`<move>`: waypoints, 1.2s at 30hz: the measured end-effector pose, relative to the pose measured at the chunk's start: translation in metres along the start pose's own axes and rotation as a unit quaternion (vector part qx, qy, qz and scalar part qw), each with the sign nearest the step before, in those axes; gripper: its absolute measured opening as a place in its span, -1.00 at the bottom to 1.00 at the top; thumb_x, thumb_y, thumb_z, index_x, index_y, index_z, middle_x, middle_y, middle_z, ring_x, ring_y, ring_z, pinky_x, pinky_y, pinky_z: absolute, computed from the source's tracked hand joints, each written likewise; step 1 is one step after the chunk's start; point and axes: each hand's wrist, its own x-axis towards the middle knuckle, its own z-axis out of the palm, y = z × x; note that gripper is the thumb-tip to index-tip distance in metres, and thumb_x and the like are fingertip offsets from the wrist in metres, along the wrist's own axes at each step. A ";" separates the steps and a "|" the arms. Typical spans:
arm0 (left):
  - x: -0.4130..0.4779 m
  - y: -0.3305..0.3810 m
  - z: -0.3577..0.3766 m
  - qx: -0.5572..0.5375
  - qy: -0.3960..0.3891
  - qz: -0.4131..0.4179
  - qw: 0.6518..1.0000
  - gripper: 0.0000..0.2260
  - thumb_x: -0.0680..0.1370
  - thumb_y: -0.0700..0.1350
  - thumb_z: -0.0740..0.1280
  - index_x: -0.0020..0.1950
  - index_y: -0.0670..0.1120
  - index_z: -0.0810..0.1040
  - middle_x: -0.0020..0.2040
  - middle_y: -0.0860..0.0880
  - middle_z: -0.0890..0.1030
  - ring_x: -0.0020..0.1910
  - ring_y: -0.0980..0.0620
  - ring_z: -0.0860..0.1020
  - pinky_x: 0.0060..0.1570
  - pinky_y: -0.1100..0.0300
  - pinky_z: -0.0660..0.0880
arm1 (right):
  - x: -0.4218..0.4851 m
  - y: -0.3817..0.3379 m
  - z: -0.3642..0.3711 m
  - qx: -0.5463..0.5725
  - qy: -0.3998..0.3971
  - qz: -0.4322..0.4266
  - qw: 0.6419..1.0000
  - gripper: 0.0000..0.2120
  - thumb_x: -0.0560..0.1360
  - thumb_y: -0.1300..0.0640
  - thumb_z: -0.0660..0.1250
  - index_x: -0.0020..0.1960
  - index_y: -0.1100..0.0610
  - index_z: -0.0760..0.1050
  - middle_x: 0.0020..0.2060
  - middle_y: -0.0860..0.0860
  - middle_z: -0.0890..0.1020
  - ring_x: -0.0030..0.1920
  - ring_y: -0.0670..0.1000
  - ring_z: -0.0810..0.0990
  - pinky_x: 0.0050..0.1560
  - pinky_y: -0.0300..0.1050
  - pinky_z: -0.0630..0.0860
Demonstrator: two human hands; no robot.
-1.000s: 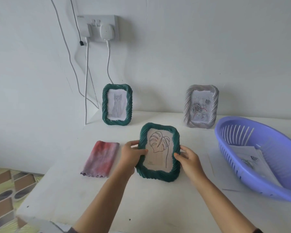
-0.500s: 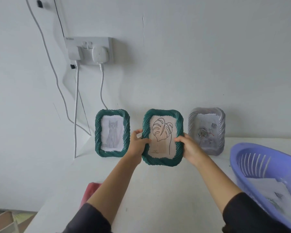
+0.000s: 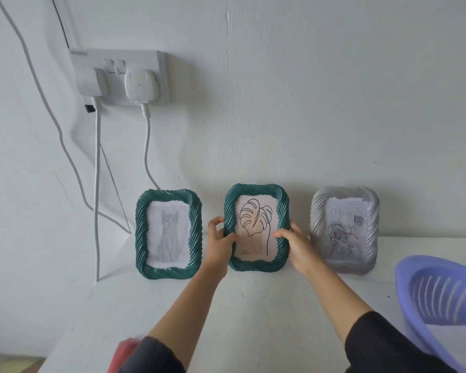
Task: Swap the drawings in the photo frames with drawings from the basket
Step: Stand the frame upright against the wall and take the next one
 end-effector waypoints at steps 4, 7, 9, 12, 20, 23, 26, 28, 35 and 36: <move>-0.001 -0.006 -0.002 -0.003 -0.014 0.004 1.000 -0.66 0.54 -0.33 0.20 0.18 0.04 0.27 -0.08 -0.01 0.60 -0.09 0.02 0.54 -0.29 0.24 0.54 | 0.002 0.007 -0.003 -0.013 -0.005 -0.010 1.000 -0.72 0.40 0.41 0.25 0.11 0.37 0.41 -0.12 0.12 0.47 -0.09 0.06 0.44 0.00 -0.08 0.36; -0.006 -0.008 -0.003 -0.014 -0.004 0.014 1.000 -0.64 0.51 -0.33 0.25 0.21 0.01 0.30 -0.07 -0.04 0.60 -0.10 0.02 0.56 -0.33 0.27 0.55 | -0.002 0.011 -0.006 -0.042 -0.005 -0.016 0.999 -0.76 0.41 0.37 0.29 0.08 0.29 0.46 -0.16 0.11 0.53 -0.12 0.03 0.49 -0.01 -0.10 0.40; -0.012 -0.012 -0.006 -0.012 0.010 0.020 1.000 -0.63 0.50 -0.32 0.28 0.22 -0.01 0.33 -0.02 -0.06 0.59 -0.08 0.00 0.56 -0.25 0.24 0.56 | -0.007 0.015 -0.008 -0.059 0.000 -0.015 0.998 -0.76 0.40 0.37 0.34 0.02 0.17 0.49 -0.11 0.08 0.59 -0.08 0.04 0.54 0.02 -0.09 0.44; -0.021 -0.022 -0.010 0.009 0.042 0.033 0.999 -0.67 0.50 -0.30 0.30 0.23 -0.08 0.39 0.06 -0.12 0.58 0.00 -0.06 0.57 -0.07 0.17 0.56 | -0.017 0.024 -0.011 -0.086 0.014 -0.021 0.996 -0.73 0.38 0.38 0.37 -0.04 0.06 0.48 -0.07 0.07 0.64 -0.07 0.02 0.61 0.02 -0.09 0.52; -0.035 -0.029 -0.015 0.039 0.071 0.024 0.996 -0.67 0.51 -0.29 0.31 0.27 -0.09 0.43 0.13 -0.14 0.56 0.08 -0.12 0.56 0.11 0.03 0.53 | -0.037 0.033 -0.015 -0.152 0.045 -0.049 0.986 -0.62 0.39 0.36 0.40 0.06 0.01 0.40 -0.17 -0.08 0.62 -0.16 -0.13 0.61 -0.22 -0.32 0.58; -0.038 -0.029 -0.016 0.037 0.072 0.025 0.996 -0.68 0.52 -0.29 0.31 0.24 -0.08 0.43 0.14 -0.15 0.56 0.09 -0.14 0.56 0.09 0.04 0.52 | -0.039 0.032 -0.015 -0.165 0.040 -0.042 0.985 -0.64 0.40 0.33 0.40 0.07 0.01 0.40 -0.14 -0.05 0.62 -0.14 -0.10 0.62 -0.13 -0.21 0.59; -0.039 -0.029 -0.016 0.042 0.071 0.021 0.996 -0.68 0.52 -0.29 0.30 0.26 -0.09 0.43 0.16 -0.16 0.56 0.10 -0.13 0.55 0.11 0.03 0.51 | -0.041 0.033 -0.015 -0.174 0.037 -0.033 0.983 -0.60 0.40 0.31 0.40 0.18 0.08 0.40 -0.14 -0.06 0.61 -0.15 -0.10 0.61 -0.18 -0.28 0.57; -0.039 -0.028 -0.016 0.044 0.072 0.019 0.996 -0.67 0.52 -0.28 0.30 0.27 -0.10 0.42 0.17 -0.17 0.56 0.09 -0.12 0.55 0.11 0.05 0.50 | -0.042 0.033 -0.015 -0.182 0.035 -0.027 0.982 -0.57 0.41 0.31 0.39 0.24 0.12 0.39 -0.11 -0.04 0.61 -0.12 -0.07 0.61 -0.17 -0.29 0.56; -0.042 -0.031 -0.014 0.043 0.079 0.023 0.996 -0.69 0.53 -0.28 0.28 0.27 -0.13 0.42 0.18 -0.18 0.56 0.04 -0.07 0.55 0.02 0.14 0.49 | -0.050 0.032 -0.015 -0.194 0.028 -0.021 0.980 -0.54 0.41 0.32 0.40 0.27 0.20 0.37 0.08 0.11 0.61 -0.04 -0.03 0.58 -0.07 -0.32 0.50; -0.042 -0.031 -0.014 0.048 0.081 0.023 0.995 -0.69 0.54 -0.28 0.28 0.27 -0.13 0.42 0.19 -0.18 0.56 0.04 -0.07 0.55 0.02 0.14 0.49 | -0.052 0.032 -0.014 -0.195 0.023 -0.019 0.980 -0.53 0.40 0.33 0.40 0.27 0.21 0.36 0.10 0.11 0.60 -0.03 -0.03 0.57 -0.06 -0.32 0.48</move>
